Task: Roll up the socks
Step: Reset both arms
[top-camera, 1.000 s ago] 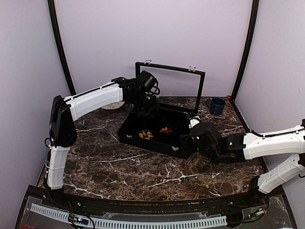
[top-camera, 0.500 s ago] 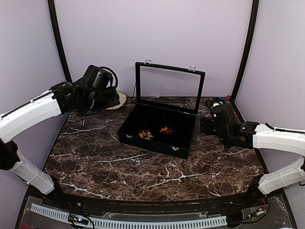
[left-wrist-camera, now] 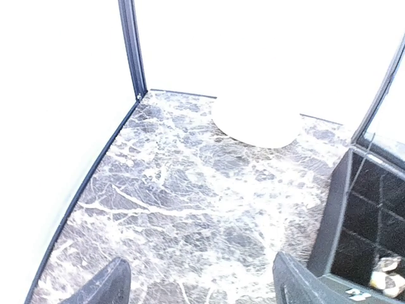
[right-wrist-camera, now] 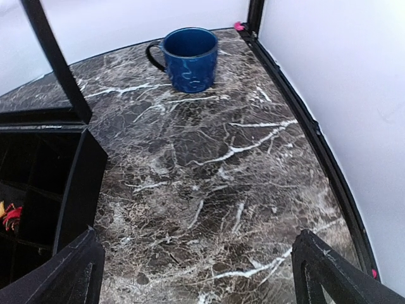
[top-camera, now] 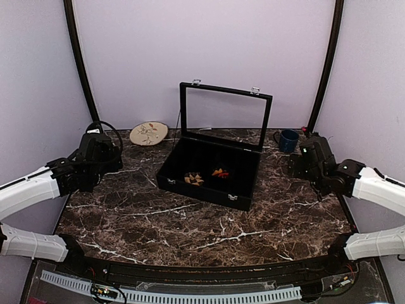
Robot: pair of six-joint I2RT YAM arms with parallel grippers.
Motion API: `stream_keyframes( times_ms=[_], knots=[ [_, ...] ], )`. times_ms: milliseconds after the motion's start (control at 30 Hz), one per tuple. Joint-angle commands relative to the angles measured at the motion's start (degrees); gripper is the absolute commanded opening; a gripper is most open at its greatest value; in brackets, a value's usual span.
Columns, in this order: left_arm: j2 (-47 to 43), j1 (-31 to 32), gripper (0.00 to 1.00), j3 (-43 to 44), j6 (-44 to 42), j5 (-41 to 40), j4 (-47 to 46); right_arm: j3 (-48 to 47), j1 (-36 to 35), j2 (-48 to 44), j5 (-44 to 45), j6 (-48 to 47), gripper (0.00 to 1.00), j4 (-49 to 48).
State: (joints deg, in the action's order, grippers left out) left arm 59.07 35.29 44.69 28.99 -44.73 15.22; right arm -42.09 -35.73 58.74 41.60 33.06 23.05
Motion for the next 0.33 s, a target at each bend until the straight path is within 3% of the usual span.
stream_keyframes(
  times_ms=[0, 300],
  knots=[
    [0.46, -1.42, 0.8, -2.01, -4.89, -0.63, -5.14, -1.32, 0.16, -3.74, 4.28, 6.91, 0.99, 7.06],
    [1.26, -1.56, 0.8, -3.28, -3.64, 1.89, -6.26, -0.82, 0.19, -9.79, 6.33, 12.62, 0.99, 14.33]
  ],
)
